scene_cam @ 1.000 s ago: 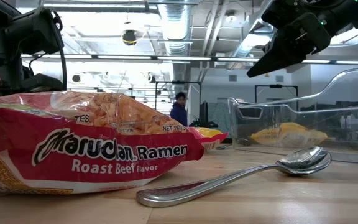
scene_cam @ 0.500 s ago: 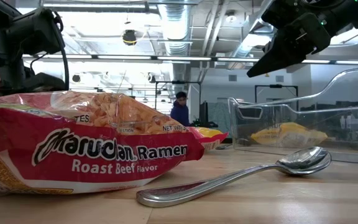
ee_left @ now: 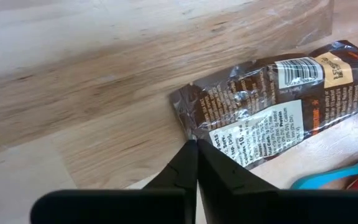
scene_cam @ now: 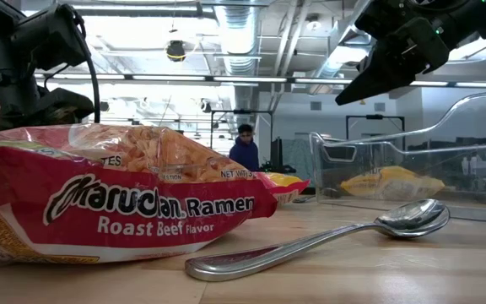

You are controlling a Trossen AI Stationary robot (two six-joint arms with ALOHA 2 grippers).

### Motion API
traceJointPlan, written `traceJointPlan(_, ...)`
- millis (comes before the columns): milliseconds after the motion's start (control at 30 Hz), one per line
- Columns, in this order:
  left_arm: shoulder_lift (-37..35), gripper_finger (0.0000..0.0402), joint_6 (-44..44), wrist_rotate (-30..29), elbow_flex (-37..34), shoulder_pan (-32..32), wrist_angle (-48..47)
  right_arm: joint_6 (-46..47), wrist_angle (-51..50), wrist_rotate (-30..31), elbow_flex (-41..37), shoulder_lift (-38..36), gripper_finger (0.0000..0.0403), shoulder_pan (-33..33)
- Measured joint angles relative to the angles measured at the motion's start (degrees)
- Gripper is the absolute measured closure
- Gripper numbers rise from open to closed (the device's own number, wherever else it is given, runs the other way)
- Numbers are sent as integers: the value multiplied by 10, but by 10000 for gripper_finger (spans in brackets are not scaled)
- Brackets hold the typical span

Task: Pick & Place Food Item
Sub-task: Put the orange spice pack into the blue bin

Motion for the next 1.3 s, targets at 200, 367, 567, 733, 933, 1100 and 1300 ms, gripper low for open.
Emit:
traceJointPlan(200, 0, 392, -3, 0, 0, 0, 0, 0, -3, 0, 0, 0, 393, 0)
traceJointPlan(367, 0, 375, -8, 0, 1, 0, -1, 0, -3, 0, 0, 0, 393, 0)
traceJointPlan(567, 0, 327, -10, -4, 1, 0, -2, 0, -2, 0, 0, 0, 393, 0)
traceJointPlan(733, 9, 292, -10, -12, 1, 0, 0, 0, -2, 0, 0, 0, 393, 0)
traceJointPlan(933, 50, 275, -2, -11, 4, 0, 24, 0, -3, 0, 0, 0, 393, 0)
traceJointPlan(1100, 62, 279, -1, -2, 3, 0, 57, 0, -7, 0, 0, 0, 393, 0)
traceJointPlan(1300, 63, 294, 0, 4, 2, 0, 66, 0, -7, 0, 0, 0, 393, 0)
